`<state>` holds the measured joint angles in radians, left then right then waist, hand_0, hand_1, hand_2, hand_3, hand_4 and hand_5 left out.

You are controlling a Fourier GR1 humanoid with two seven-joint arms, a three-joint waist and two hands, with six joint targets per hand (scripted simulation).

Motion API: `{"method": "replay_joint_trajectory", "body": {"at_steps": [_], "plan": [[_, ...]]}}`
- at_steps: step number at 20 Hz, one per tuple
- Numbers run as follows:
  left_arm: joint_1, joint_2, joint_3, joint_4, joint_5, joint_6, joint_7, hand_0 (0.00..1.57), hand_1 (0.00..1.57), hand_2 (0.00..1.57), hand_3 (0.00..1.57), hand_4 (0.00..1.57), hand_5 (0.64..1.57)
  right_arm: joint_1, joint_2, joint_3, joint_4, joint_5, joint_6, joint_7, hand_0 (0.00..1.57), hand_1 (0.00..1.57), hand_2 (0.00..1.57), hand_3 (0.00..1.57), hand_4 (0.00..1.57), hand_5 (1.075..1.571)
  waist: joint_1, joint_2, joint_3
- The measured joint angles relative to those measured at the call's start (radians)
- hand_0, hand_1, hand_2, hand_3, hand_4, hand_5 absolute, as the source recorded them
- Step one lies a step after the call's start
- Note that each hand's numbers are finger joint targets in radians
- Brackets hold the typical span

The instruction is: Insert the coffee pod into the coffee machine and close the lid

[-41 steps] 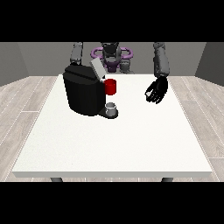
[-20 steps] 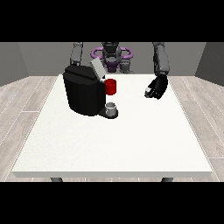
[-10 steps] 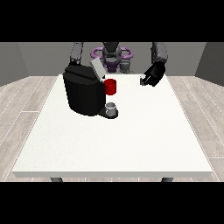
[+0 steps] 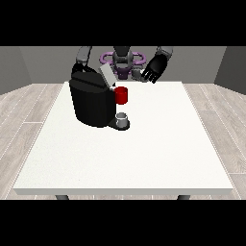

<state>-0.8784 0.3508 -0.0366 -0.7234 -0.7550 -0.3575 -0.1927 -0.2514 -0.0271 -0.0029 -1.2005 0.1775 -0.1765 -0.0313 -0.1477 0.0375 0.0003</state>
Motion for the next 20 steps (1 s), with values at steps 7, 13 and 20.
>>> {"method": "replay_joint_trajectory", "body": {"at_steps": [7,13,20], "plan": [[-0.15,0.007,0.086,-0.001,0.052,-0.063,0.104,1.2,1.2,1.24,1.26,0.49,1.571,-0.027,-0.022,-0.019,-0.009,-0.014,0.016,-0.027,0.0,0.0,0.0,0.0,0.0,1.571,-0.052,0.042,0.0001],[-0.248,0.035,0.119,0.006,0.057,-0.075,0.13,1.2,1.2,1.27,1.26,0.49,1.571,-0.108,-0.038,-0.039,-0.04,-0.022,0.014,0.019,0.0,0.0,0.0,0.0,0.19,1.571,-0.088,0.105,-0.0001],[-0.326,0.058,0.137,0.017,0.049,-0.072,0.151,1.29,1.29,1.32,1.26,0.48,1.571,-0.155,-0.044,-0.052,-0.038,-0.024,0.005,0.018,0.0,0.0,0.0,0.0,0.12,1.571,-0.108,0.173,-0.0001]]}}
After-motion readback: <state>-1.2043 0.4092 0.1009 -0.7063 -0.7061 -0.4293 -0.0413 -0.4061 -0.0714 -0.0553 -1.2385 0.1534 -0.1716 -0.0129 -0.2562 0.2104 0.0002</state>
